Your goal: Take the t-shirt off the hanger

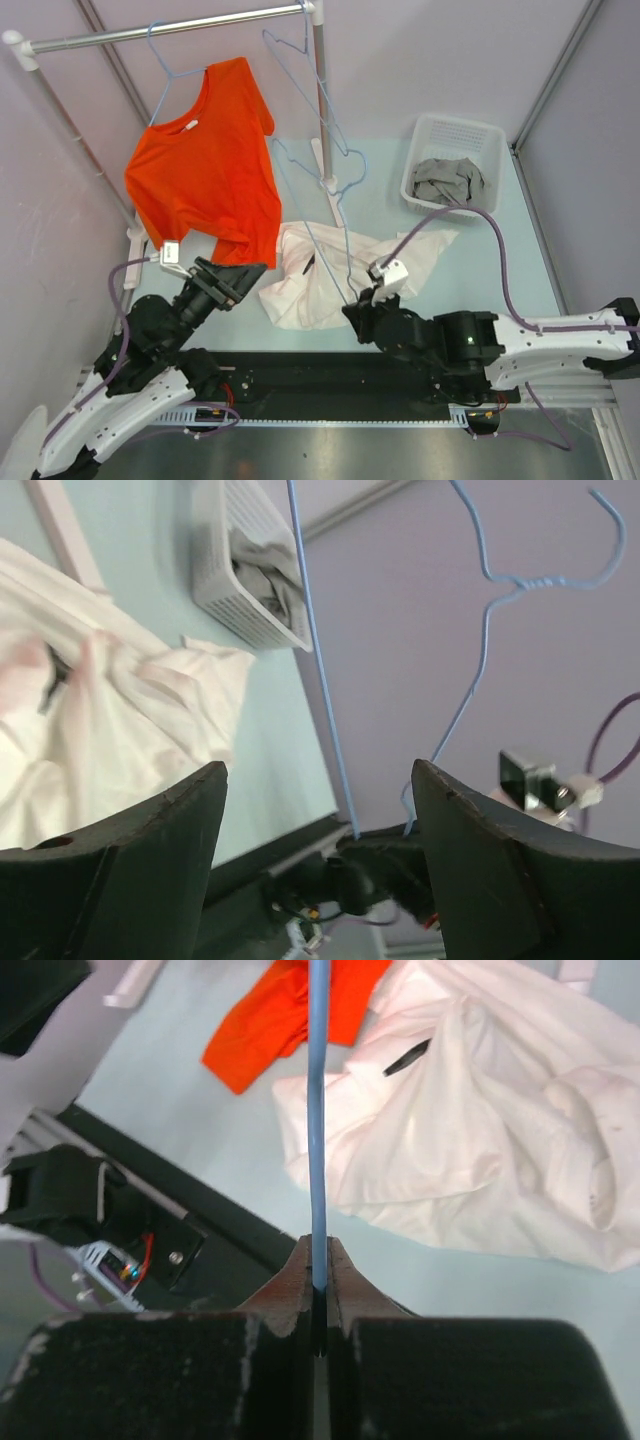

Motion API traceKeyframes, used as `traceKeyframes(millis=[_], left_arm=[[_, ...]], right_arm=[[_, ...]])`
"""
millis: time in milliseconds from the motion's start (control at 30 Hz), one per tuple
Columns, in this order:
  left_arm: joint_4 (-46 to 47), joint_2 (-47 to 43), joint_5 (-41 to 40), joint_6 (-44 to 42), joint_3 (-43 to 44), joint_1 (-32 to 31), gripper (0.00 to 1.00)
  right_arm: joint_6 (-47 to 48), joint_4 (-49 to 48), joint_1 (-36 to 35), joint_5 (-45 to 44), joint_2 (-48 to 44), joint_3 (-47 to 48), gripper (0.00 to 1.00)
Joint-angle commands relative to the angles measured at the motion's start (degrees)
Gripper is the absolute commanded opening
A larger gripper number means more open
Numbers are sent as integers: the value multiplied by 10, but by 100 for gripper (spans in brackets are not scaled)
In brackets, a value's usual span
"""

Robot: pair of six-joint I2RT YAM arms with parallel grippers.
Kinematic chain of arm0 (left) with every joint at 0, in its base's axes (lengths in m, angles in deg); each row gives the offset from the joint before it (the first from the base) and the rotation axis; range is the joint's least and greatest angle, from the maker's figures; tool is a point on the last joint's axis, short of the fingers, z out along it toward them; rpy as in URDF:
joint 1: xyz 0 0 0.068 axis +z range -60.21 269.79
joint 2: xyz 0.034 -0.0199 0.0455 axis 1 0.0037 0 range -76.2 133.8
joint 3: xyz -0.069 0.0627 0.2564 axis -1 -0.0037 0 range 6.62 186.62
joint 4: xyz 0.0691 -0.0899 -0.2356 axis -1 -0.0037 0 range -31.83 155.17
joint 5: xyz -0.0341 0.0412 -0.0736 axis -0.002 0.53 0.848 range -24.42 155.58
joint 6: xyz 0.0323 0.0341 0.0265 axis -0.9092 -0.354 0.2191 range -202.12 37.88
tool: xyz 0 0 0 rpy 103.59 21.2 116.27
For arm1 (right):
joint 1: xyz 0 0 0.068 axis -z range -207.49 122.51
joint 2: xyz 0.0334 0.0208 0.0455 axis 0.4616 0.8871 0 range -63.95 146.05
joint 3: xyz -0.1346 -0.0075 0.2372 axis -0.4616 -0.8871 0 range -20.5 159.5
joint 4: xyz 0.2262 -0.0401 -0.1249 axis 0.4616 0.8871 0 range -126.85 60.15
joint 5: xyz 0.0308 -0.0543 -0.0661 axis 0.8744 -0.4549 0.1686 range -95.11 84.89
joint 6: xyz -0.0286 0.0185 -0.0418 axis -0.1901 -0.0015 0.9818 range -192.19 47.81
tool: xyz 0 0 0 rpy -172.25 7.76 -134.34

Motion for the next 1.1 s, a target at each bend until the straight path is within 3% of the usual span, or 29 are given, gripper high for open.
traceKeyframes(millis=[0, 500, 833, 1067], left_arm=[[-90, -45, -65, -98, 23, 4, 79], [-109, -85, 3, -141, -1, 4, 77], [-164, -126, -18, -183, 30, 4, 77], [-171, -129, -17, -205, 39, 4, 77]], right_arm=[[20, 69, 66, 32, 85, 138, 0], [231, 78, 351, 206, 427, 570, 0], [285, 148, 409, 265, 674, 915, 0], [249, 104, 448, 345, 691, 898, 0]])
